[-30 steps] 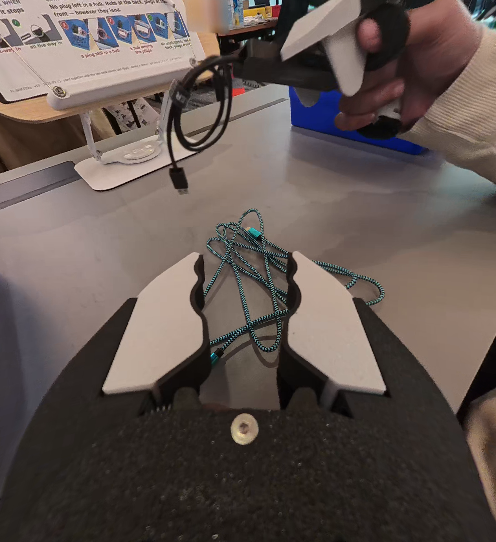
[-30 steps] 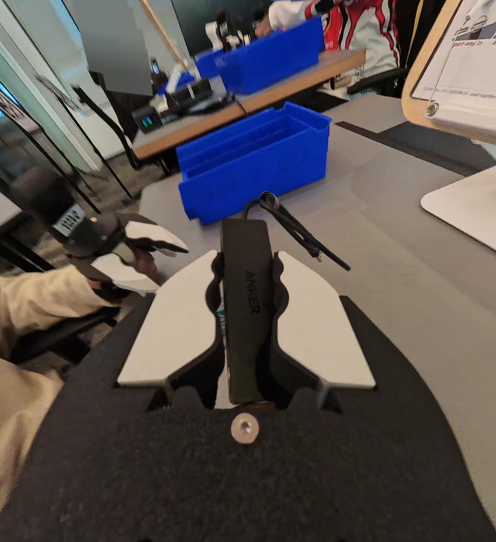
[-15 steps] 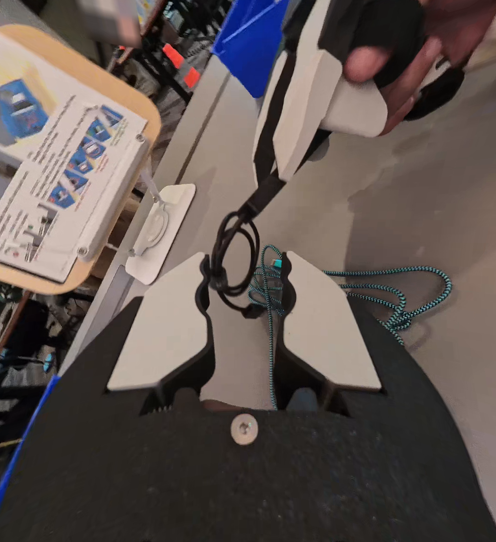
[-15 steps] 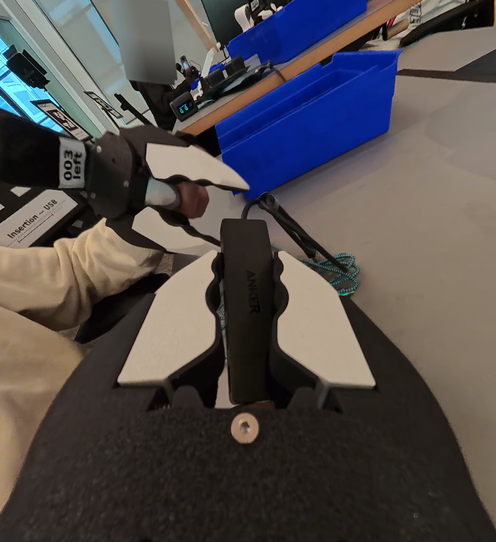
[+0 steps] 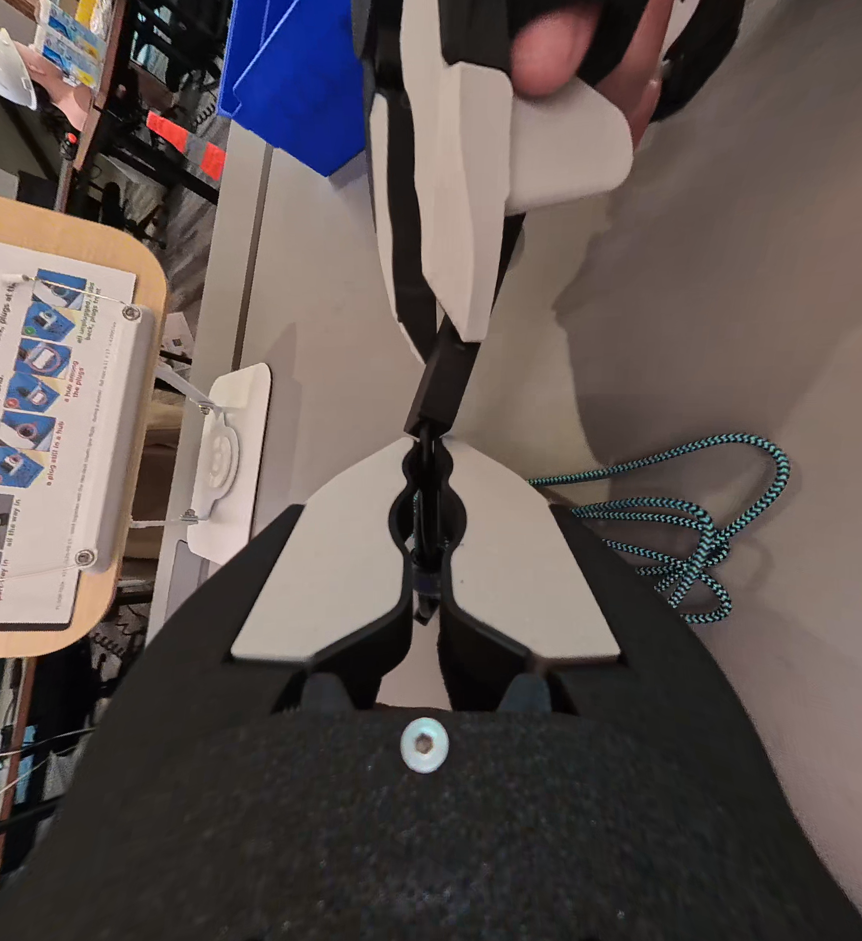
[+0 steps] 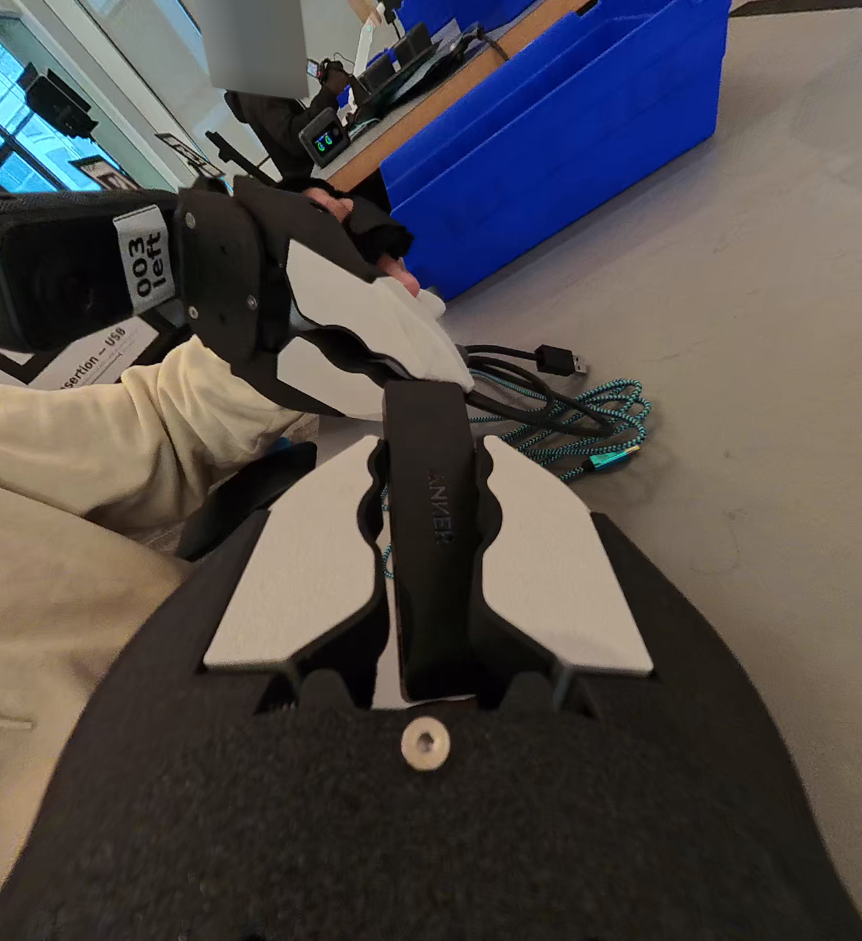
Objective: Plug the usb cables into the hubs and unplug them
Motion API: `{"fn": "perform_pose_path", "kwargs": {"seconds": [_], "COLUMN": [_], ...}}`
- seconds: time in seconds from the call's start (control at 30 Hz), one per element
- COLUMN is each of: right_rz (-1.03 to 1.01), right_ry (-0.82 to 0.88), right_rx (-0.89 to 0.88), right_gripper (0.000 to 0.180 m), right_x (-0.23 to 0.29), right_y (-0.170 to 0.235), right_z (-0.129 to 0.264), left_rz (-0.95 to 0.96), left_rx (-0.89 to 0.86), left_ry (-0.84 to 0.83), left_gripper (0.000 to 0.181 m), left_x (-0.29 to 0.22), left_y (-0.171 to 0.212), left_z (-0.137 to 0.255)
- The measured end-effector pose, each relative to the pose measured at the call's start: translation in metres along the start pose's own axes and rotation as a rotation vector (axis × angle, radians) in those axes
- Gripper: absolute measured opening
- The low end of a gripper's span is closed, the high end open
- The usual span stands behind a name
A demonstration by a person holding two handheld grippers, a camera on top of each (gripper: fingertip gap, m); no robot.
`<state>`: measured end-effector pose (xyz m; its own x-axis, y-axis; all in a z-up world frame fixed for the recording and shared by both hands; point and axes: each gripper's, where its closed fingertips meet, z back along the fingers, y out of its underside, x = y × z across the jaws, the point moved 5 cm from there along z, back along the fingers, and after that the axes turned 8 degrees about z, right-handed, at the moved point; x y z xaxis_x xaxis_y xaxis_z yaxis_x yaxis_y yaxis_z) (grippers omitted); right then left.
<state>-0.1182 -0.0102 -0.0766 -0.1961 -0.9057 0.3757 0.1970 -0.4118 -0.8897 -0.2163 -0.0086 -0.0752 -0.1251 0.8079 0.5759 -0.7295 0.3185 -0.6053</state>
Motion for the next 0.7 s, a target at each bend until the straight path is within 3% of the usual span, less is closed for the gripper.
{"fn": "perform_pose_path", "kwargs": {"seconds": [0.1,0.33,0.53,0.7], "right_rz": [0.065,0.272,0.516,0.909], "right_ry": [0.005,0.148,0.277,0.475], "right_rx": [-0.047,-0.186,-0.226,-0.245], "right_gripper": [0.034,0.059,0.069,0.054], "right_x": [0.005,0.011,0.013,0.019], "right_y": [-0.005,-0.017,-0.007,-0.002], "right_z": [0.009,0.056,0.053,0.045], "left_rz": [-0.034,0.076,0.211,0.266], "left_rx": [-0.008,-0.04,-0.12,-0.144], "left_ry": [-0.022,-0.015,0.019,0.113], "left_gripper": [0.003,0.003,0.003,0.003], "left_x": [0.002,0.01,0.018,0.017], "left_y": [0.001,0.012,0.018,0.021], "left_z": [0.002,0.011,0.02,0.023]}}
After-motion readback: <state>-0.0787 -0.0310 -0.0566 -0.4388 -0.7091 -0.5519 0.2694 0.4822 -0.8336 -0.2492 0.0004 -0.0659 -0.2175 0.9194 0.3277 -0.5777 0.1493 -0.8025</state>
